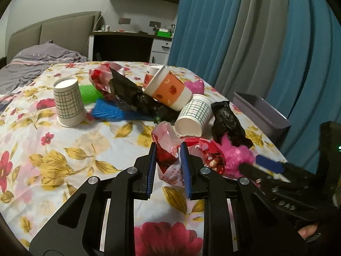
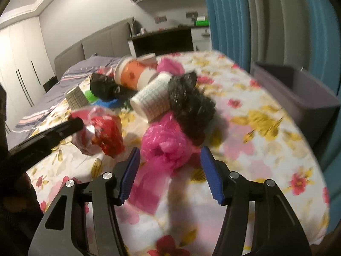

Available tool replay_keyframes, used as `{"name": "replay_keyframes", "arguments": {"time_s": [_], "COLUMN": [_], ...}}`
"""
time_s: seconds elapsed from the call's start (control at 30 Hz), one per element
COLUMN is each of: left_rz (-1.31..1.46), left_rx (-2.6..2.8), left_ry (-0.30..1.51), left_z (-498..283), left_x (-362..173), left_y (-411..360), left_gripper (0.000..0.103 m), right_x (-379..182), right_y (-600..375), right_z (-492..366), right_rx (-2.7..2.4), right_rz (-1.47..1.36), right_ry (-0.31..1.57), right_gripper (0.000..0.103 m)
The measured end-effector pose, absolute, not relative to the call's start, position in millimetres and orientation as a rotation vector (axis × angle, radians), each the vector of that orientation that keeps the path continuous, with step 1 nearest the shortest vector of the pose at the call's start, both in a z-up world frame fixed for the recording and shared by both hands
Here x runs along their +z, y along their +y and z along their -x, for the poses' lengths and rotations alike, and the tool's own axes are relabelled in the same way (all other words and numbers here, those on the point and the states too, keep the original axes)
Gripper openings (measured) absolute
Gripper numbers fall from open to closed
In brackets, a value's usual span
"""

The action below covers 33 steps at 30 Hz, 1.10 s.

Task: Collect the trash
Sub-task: 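Carry the wrapper and pink bag in both tools over the purple bin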

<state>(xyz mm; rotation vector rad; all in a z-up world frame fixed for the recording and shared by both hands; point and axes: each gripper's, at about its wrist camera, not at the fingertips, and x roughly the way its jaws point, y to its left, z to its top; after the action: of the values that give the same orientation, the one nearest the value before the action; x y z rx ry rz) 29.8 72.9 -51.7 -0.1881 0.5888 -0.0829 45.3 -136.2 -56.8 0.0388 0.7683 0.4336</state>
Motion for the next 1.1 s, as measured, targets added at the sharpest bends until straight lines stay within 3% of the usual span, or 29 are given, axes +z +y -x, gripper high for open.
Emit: {"name": "replay_keyframes", "arguments": {"time_s": [0.1,0.17,0.33,0.77,1.1], "left_rz": [0.187,0.185,0.184,0.151,0.095], "left_rx": [-0.080,-0.079,-0.079,-0.113,-0.261], "left_ry": [0.585,0.585,0.567,0.474,0.397], "left_z": [-28.4,-28.2,-24.0,-17.8,-57.0], "left_x": [-51.2,-51.2,-45.8,-4.3,47.6], "left_y": [73.7,73.6,74.5,49.3,-23.1], "left_gripper": [0.022,0.022,0.022,0.022,0.021], "right_x": [-62.3,-63.2,-55.0,3.7,45.6], "right_y": [-130.1,-128.2,-132.4,-166.2,-238.3], "right_z": [-46.2,-44.7,-31.9,-9.1,-34.3], "right_rx": [0.444,0.449,0.459,0.492,0.264], "right_rz": [-0.029,-0.015,0.011,-0.035,-0.056], "right_ry": [0.784,0.788,0.740,0.589,0.445], "right_gripper": [0.049,0.035,0.023,0.022,0.022]}}
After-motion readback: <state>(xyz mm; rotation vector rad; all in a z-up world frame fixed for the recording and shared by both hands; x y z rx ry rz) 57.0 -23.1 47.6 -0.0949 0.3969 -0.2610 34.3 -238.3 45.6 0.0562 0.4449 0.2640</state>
